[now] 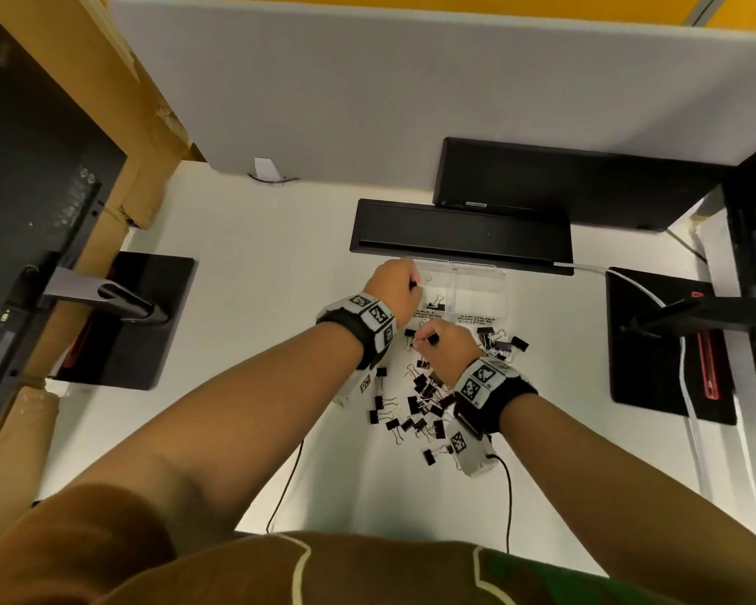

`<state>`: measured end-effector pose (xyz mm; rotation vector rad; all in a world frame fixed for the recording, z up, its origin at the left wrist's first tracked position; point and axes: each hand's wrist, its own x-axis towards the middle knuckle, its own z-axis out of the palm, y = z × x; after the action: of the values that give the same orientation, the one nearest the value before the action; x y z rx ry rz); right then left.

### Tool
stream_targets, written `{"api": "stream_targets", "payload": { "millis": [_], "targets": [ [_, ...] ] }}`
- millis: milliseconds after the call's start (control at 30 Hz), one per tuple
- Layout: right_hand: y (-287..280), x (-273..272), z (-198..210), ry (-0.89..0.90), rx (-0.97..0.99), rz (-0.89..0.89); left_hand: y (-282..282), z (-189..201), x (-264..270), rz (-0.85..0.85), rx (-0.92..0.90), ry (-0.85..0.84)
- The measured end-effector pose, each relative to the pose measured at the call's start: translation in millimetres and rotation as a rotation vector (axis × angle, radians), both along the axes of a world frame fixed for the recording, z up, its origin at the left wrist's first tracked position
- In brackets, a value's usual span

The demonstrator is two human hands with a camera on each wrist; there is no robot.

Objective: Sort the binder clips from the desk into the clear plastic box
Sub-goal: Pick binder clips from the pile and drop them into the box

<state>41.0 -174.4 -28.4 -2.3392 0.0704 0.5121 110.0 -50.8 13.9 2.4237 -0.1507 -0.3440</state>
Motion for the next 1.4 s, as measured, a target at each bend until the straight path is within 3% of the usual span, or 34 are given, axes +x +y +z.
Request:
{"api": "stream_targets", "payload": {
  "millis": [200,367,500,700,800,933,1033,1200,1400],
  "targets": [
    [-28.6,27.2,24.6,-0.06,0.055,-0.158,-14.9,-3.0,10.1,-0.08,0.11,0.044],
    [-33.4,52.4,36.5,-0.11,0.042,-0.185,-5.6,-8.1,2.8,-0.017,0.002,0.015],
    [-20.6,67.6,35.1,-0.147,-0.051,-0.066,12.6,-10.9,-7.2,0.063,-0.061,-0.025],
    [-7.1,71.7,36.8,-0.098,-0.108,0.019,45.7,-34.0,-28.5,0.191,0.022,0.054],
    [1.3,59.1,37.3,-0.167,-0.162,0.082,53.6,-47.9,-37.5,0.166,0.064,0.093],
    [18.4,30.6,15.6,-0.028,-0.285,0.376,49.2,-57.1,-43.3,0.083,0.069,0.14],
    [27.5,11.6,-6.0,-0.011,-0.377,0.495,44.7,-58.5,-46.1,0.037,0.119,0.184],
    [33.1,-1.1,-10.1,-0.044,-0.484,0.484,49.3,-64.8,-54.0,-0.027,0.202,0.178],
    [29.4,-2.4,-19.1,-0.021,-0.359,0.434,51.0,-62.6,-58.4,-0.021,0.214,0.157]
  ]
}}
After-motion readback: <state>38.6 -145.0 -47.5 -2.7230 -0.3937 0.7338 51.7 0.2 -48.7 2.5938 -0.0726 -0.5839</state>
